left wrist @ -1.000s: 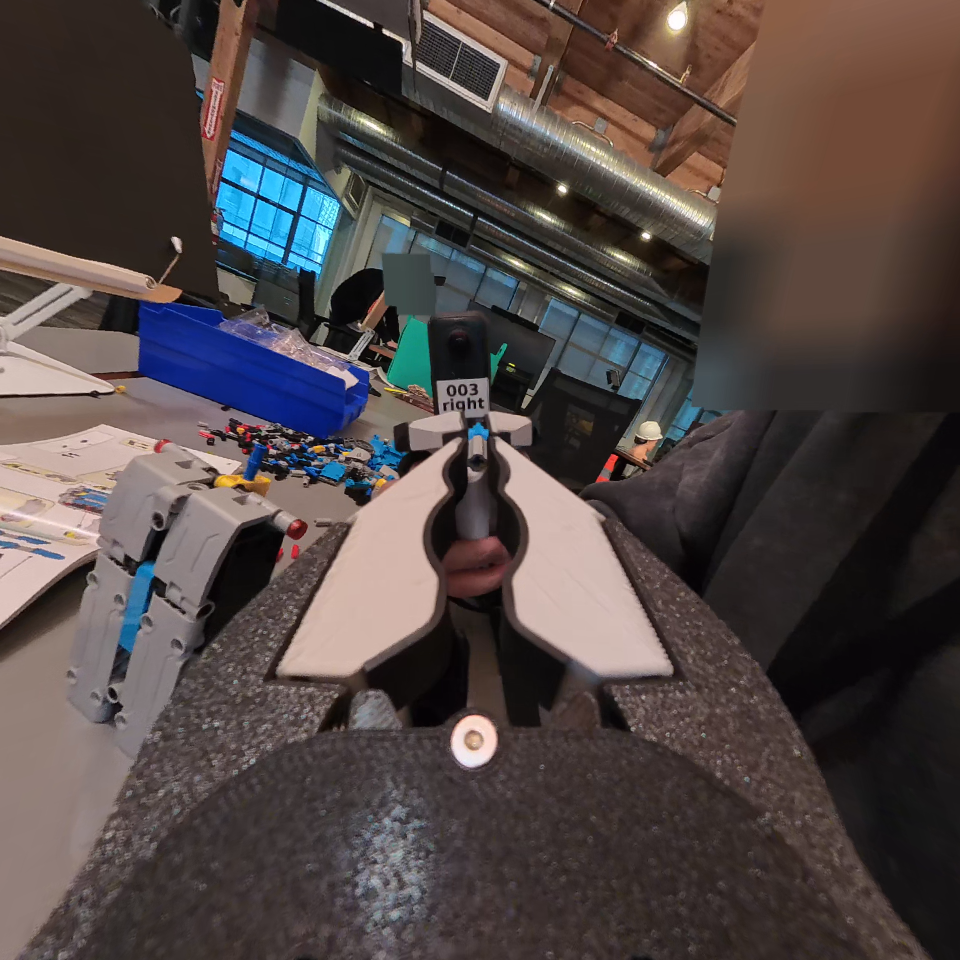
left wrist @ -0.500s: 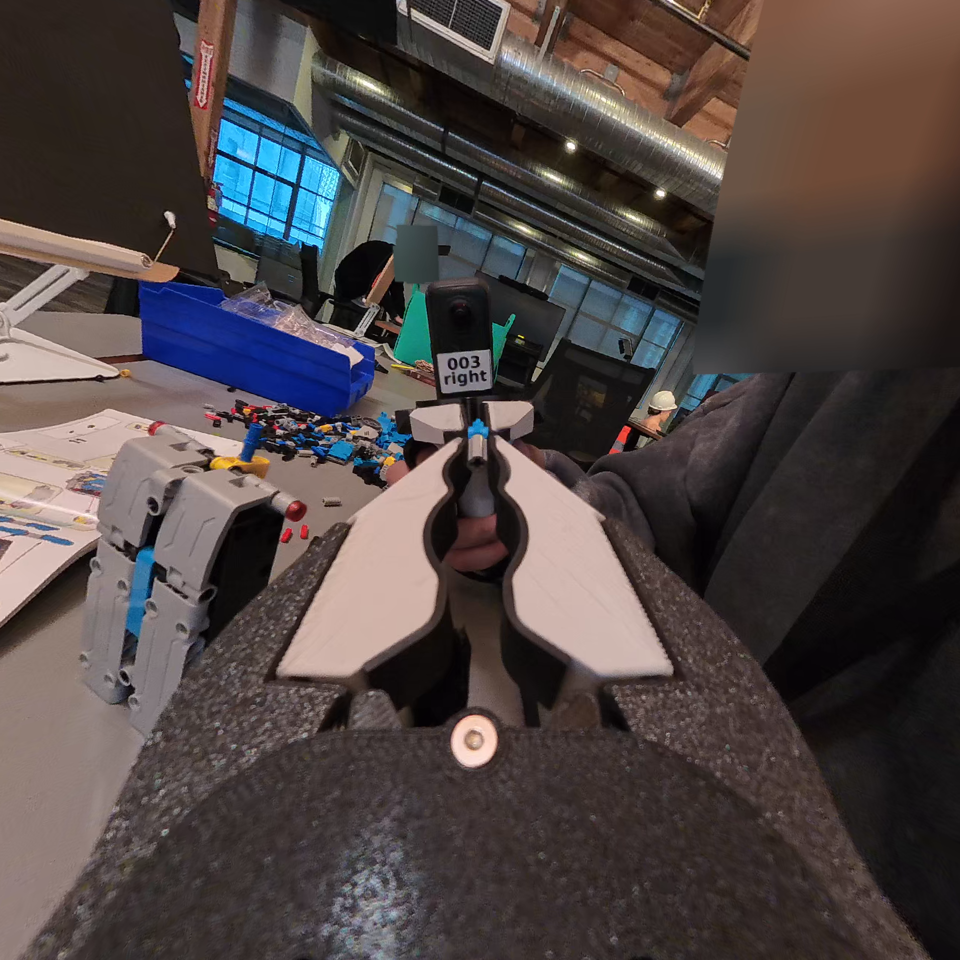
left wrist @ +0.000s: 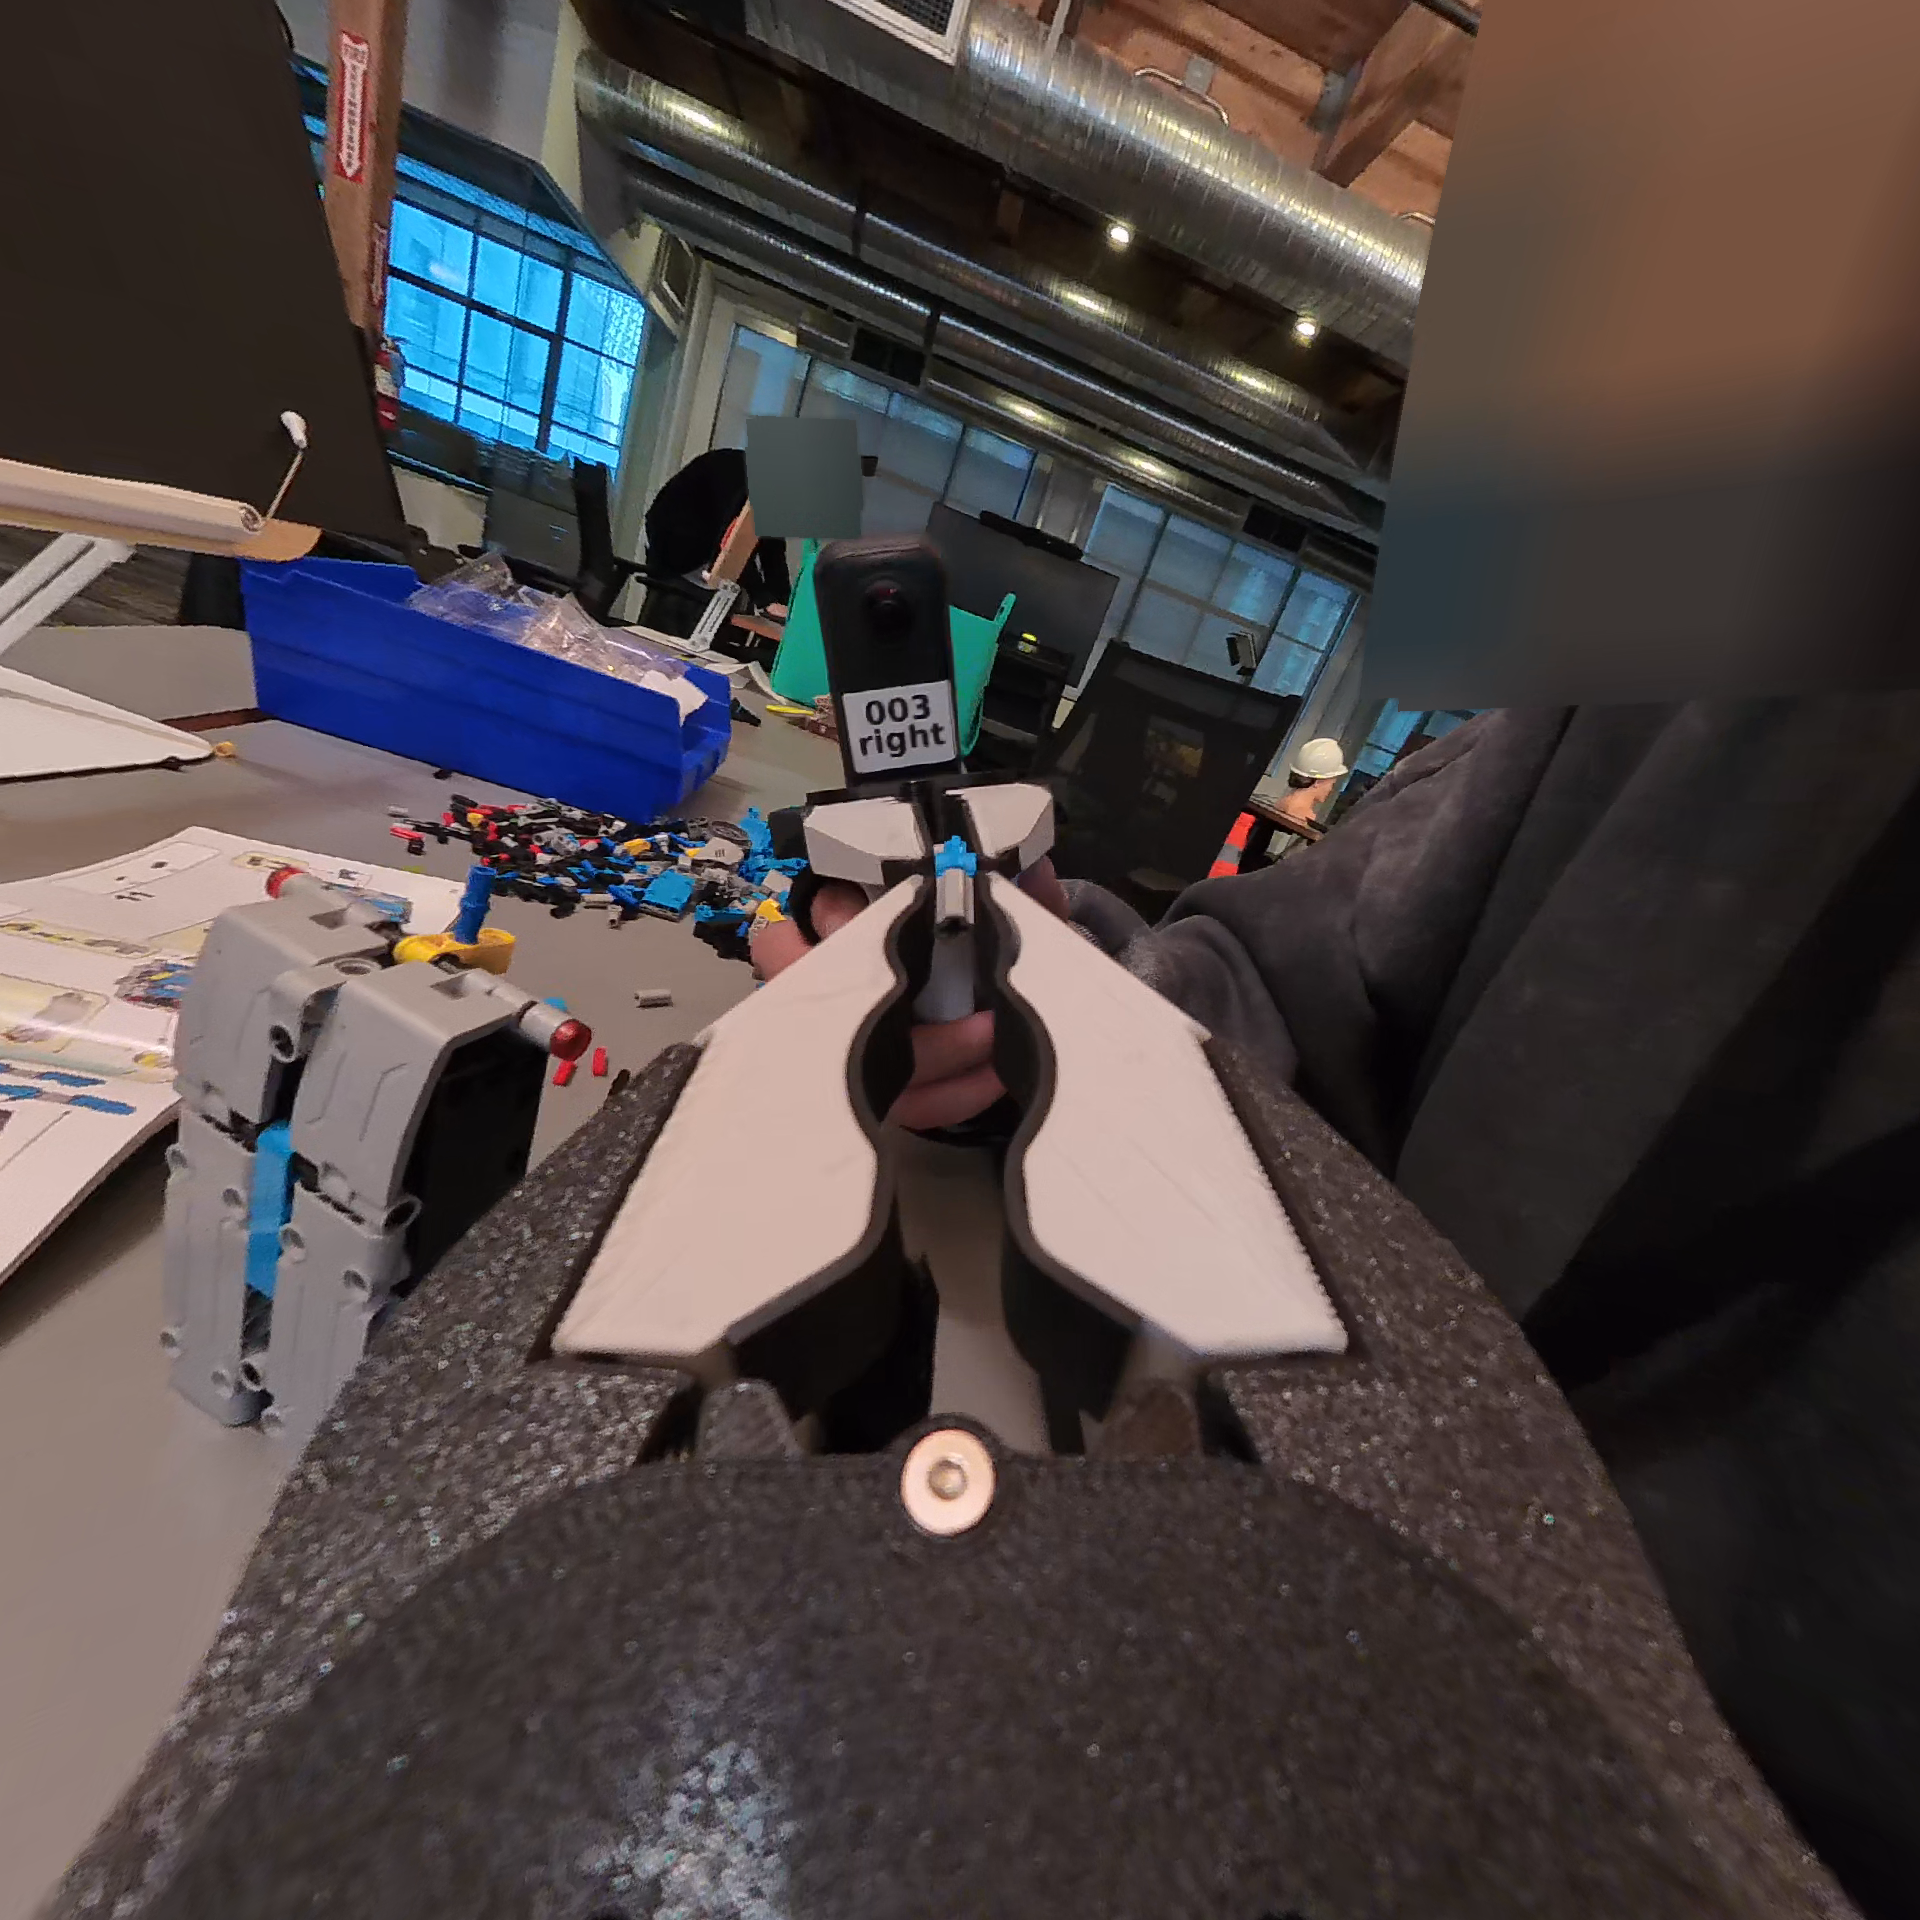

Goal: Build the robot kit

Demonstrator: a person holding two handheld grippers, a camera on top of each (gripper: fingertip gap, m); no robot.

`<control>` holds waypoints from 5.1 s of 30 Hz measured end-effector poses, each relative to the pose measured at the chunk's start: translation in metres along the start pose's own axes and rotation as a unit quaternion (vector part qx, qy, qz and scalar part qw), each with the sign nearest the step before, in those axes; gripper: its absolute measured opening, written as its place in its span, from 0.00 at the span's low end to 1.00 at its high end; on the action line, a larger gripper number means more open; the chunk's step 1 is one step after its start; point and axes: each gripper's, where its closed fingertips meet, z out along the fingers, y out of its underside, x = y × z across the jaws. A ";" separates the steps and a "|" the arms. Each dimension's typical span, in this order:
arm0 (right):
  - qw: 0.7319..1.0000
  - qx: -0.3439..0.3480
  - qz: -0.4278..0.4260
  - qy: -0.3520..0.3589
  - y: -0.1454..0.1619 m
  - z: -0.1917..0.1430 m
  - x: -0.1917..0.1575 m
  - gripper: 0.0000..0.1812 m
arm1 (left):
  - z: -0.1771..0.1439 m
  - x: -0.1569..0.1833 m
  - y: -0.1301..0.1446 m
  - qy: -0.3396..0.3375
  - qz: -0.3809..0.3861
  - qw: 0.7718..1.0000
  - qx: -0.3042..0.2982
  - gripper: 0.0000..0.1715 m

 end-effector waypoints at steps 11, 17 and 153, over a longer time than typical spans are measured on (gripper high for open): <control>1.000 -0.015 -0.009 0.011 0.004 -0.002 0.003 0.04 | -0.002 -0.002 0.004 0.002 0.006 1.000 -0.024 0.04; 0.999 -0.033 -0.007 0.008 0.011 -0.004 0.004 0.04 | 0.000 -0.003 0.011 -0.003 0.012 0.999 -0.035 0.03; 0.853 -0.421 -0.129 0.282 0.083 -0.175 0.141 0.02 | 0.006 0.005 0.035 0.080 -0.151 0.982 -0.086 0.03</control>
